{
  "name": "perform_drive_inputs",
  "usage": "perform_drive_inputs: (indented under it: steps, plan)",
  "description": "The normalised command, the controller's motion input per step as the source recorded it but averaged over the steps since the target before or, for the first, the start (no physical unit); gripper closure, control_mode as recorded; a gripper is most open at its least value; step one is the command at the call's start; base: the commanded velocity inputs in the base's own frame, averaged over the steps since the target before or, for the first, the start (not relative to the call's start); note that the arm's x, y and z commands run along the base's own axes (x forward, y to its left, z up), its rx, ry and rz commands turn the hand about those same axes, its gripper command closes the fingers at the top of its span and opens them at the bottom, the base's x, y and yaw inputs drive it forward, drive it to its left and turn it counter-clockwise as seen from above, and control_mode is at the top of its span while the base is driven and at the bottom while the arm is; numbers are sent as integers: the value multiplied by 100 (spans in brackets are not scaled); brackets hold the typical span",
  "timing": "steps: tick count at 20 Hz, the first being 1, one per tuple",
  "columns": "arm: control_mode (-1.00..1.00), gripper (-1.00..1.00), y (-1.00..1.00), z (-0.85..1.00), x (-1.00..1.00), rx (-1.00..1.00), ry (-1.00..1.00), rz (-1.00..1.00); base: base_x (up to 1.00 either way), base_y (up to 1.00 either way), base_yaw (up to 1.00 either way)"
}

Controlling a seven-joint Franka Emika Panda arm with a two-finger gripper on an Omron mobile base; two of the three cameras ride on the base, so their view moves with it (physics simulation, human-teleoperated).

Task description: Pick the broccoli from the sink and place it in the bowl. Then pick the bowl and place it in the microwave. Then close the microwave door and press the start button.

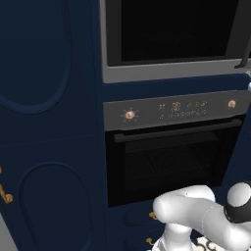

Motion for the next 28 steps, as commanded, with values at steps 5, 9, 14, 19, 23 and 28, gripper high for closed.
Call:
perform_drive_inputs:
  steps: [5, 9, 14, 19, 23, 28]
  plan:
    - [-100, -100, -30, 0, 55, 0, 2, 8, 0, 0, 0]
    - [-100, -100, -49, 0, 35, 0, 2, 13, 0, 0, 0]
    - [-100, -100, -25, 0, 33, 0, 2, 14, 0, 0, 0]
    - [-100, -100, 0, -23, 47, 0, 8, 14, 0, 0, 0]
    - [-100, -100, 0, -16, 50, 0, 6, 10, 0, 0, 0]
    - [-100, -100, 4, -23, -17, 0, 0, 3, 0, 0, 0]
